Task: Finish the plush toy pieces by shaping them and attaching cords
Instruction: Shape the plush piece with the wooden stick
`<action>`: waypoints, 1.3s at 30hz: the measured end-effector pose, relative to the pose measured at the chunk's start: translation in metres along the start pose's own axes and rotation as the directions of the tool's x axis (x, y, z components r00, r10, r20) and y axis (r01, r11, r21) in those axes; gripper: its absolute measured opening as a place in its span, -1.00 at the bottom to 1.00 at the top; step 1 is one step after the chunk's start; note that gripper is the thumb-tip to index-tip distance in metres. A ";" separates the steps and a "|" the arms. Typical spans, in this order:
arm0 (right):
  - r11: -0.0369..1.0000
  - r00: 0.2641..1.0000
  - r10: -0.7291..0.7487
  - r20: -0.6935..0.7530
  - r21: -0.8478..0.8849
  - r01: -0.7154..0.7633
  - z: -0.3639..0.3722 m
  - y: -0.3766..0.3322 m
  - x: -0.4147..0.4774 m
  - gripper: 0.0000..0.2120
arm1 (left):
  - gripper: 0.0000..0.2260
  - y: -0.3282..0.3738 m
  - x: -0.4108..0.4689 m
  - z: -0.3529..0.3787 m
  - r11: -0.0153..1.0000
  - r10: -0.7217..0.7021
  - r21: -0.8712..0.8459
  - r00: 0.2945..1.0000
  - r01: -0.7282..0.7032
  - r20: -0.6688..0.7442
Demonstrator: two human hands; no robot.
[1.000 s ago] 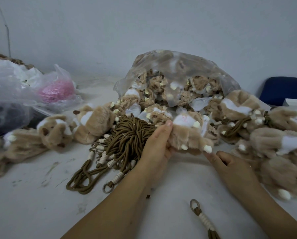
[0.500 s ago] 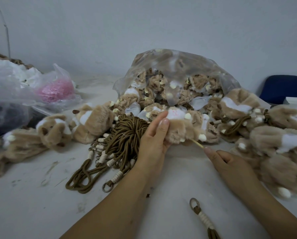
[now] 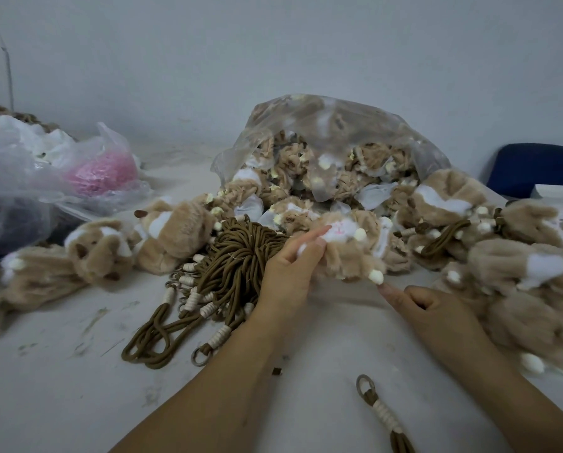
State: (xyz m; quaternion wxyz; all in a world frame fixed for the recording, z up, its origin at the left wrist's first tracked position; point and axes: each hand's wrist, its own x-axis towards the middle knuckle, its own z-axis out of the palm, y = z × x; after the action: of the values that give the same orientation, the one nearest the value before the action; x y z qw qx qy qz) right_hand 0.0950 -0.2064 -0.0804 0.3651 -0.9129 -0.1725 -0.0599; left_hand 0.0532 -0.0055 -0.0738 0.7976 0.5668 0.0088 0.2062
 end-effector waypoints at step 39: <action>0.997 0.999 -0.022 -0.032 0.073 0.024 0.001 0.005 -0.001 -0.53 | -0.57 -0.001 -0.009 0.005 0.970 -0.128 -0.156 0.939 0.185 0.321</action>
State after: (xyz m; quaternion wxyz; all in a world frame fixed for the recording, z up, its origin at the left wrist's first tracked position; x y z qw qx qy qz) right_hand 0.0958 -0.2096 -0.0846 0.4003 -0.8958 -0.1794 -0.0719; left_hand 0.0465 -0.0134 -0.0746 0.8518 0.5136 -0.0896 0.0509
